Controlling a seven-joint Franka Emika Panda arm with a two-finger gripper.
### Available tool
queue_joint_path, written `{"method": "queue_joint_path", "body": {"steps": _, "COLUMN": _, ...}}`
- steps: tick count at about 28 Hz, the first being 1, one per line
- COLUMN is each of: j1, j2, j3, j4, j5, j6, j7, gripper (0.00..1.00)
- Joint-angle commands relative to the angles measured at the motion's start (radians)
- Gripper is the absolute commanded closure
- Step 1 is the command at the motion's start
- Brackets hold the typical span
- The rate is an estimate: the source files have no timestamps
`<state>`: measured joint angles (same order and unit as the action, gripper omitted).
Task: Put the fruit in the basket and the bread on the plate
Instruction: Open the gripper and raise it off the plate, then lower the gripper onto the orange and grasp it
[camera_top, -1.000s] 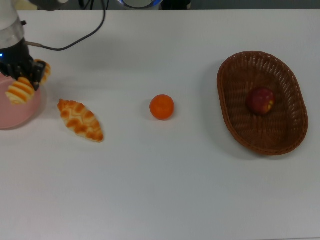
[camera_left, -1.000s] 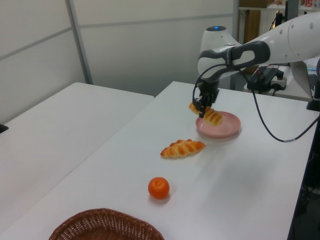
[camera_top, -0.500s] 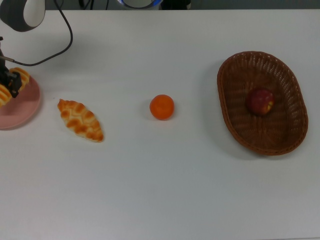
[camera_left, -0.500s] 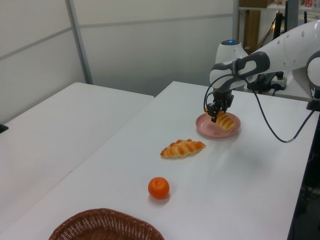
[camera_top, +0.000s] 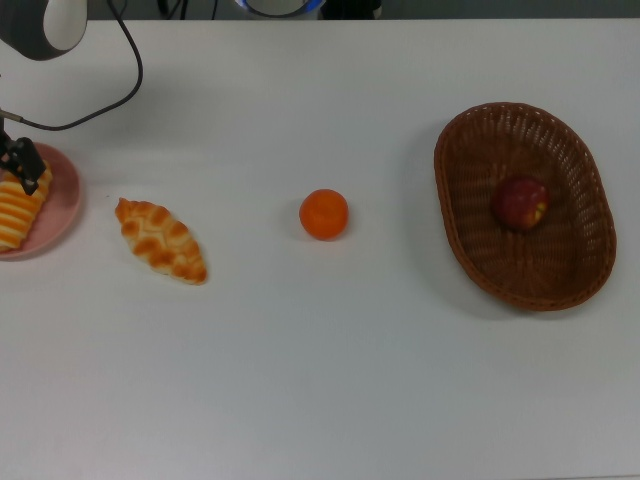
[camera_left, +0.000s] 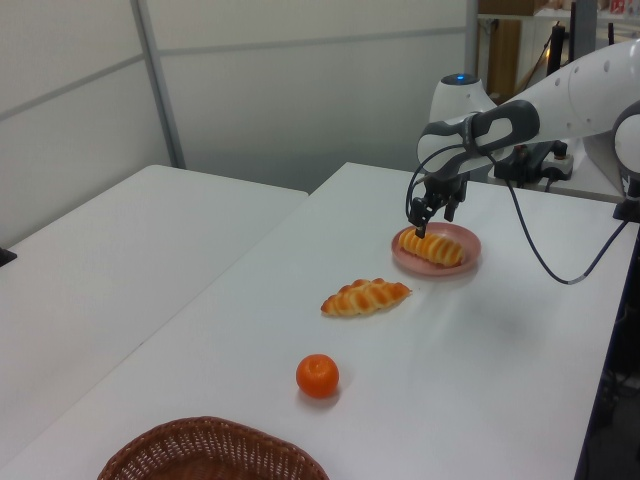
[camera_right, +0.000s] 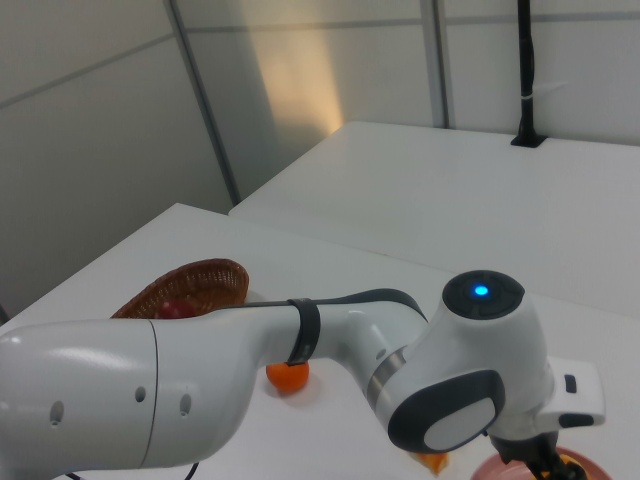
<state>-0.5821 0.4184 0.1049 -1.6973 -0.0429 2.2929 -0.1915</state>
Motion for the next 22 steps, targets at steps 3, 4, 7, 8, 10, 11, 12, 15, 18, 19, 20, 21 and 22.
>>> {"method": "queue_joint_path", "body": {"steps": 3, "j1": 0.059, "j2": -0.125, "j3": 0.019, "j4": -0.028, "j5": -0.012, "j6": -0.162, "j7": -0.044, "gripper": 0.0}}
{"method": "queue_joint_path", "body": {"steps": 4, "j1": 0.082, "j2": -0.136, "j3": 0.021, "j4": -0.027, "j5": -0.012, "j6": -0.205, "j7": -0.077, "gripper": 0.0}}
{"method": "queue_joint_path", "body": {"steps": 7, "j1": 0.155, "j2": -0.19, "j3": 0.024, "j4": -0.027, "j5": 0.004, "j6": -0.347, "j7": -0.179, "gripper": 0.0}}
{"method": "queue_joint_path", "body": {"steps": 8, "j1": 0.174, "j2": -0.202, "j3": 0.024, "j4": -0.027, "j5": 0.009, "j6": -0.377, "j7": -0.19, "gripper": 0.0}}
{"method": "queue_joint_path", "body": {"steps": 10, "j1": 0.223, "j2": -0.223, "j3": 0.026, "j4": -0.025, "j5": 0.018, "j6": -0.427, "j7": -0.197, "gripper": 0.0}}
{"method": "queue_joint_path", "body": {"steps": 11, "j1": 0.275, "j2": -0.242, "j3": 0.026, "j4": -0.025, "j5": 0.023, "j6": -0.472, "j7": -0.194, "gripper": 0.0}}
{"method": "queue_joint_path", "body": {"steps": 12, "j1": 0.298, "j2": -0.248, "j3": 0.026, "j4": -0.025, "j5": 0.023, "j6": -0.489, "j7": -0.189, "gripper": 0.0}}
{"method": "queue_joint_path", "body": {"steps": 15, "j1": 0.381, "j2": -0.257, "j3": 0.026, "j4": -0.025, "j5": 0.023, "j6": -0.507, "j7": -0.172, "gripper": 0.0}}
{"method": "queue_joint_path", "body": {"steps": 18, "j1": 0.478, "j2": -0.256, "j3": 0.026, "j4": -0.031, "j5": 0.02, "j6": -0.5, "j7": -0.105, "gripper": 0.0}}
{"method": "queue_joint_path", "body": {"steps": 19, "j1": 0.496, "j2": -0.256, "j3": 0.026, "j4": -0.035, "j5": 0.018, "j6": -0.497, "j7": -0.094, "gripper": 0.0}}
{"method": "queue_joint_path", "body": {"steps": 20, "j1": 0.53, "j2": -0.256, "j3": 0.024, "j4": -0.044, "j5": 0.018, "j6": -0.492, "j7": -0.074, "gripper": 0.0}}
{"method": "queue_joint_path", "body": {"steps": 21, "j1": 0.541, "j2": -0.256, "j3": 0.026, "j4": -0.048, "j5": 0.018, "j6": -0.489, "j7": -0.065, "gripper": 0.0}}
{"method": "queue_joint_path", "body": {"steps": 22, "j1": 0.551, "j2": -0.256, "j3": 0.026, "j4": -0.05, "j5": 0.02, "j6": -0.484, "j7": -0.054, "gripper": 0.0}}
